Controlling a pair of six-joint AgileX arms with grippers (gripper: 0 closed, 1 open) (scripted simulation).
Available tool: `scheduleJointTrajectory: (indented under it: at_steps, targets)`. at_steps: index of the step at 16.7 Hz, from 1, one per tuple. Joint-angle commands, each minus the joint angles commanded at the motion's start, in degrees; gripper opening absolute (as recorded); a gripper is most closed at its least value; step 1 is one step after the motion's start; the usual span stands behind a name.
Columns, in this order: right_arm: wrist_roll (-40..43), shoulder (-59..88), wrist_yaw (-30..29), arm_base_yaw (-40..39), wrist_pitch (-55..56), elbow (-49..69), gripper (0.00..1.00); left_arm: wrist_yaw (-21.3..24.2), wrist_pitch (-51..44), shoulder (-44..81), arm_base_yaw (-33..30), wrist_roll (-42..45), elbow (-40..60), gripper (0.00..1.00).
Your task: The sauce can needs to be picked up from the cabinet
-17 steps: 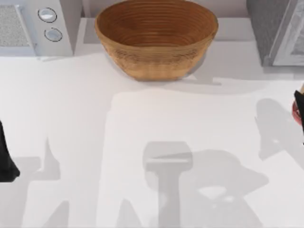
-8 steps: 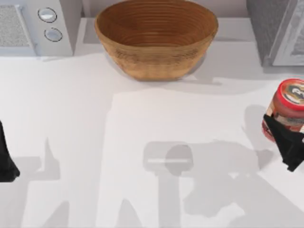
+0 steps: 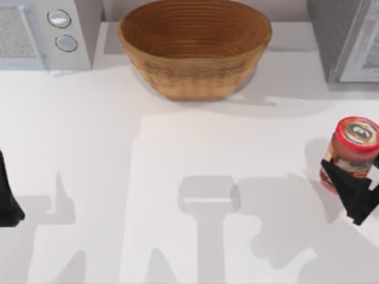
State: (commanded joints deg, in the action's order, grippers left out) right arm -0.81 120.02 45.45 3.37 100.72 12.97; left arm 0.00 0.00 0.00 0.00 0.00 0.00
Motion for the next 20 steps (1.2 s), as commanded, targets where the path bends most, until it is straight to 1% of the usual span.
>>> scheduleJointTrajectory:
  at_steps: [2,8,12,20]
  targets:
    - [0.13,0.82,-1.02,-0.94,0.39,0.91,0.00,0.00,0.00,0.00,0.00,0.00,0.00,1.00]
    - [0.27,6.23,-9.28,-9.40,1.72,10.88,0.00,0.00,0.00,0.00,0.00,0.00,0.00,1.00]
    - [0.27,6.51,-9.57,-9.70,1.79,11.18,0.00,0.00,0.00,0.00,0.00,0.00,0.00,1.00]
    - [0.27,6.51,-9.57,-9.70,1.79,11.18,0.60,0.00,0.00,0.00,0.00,0.00,0.00,1.00]
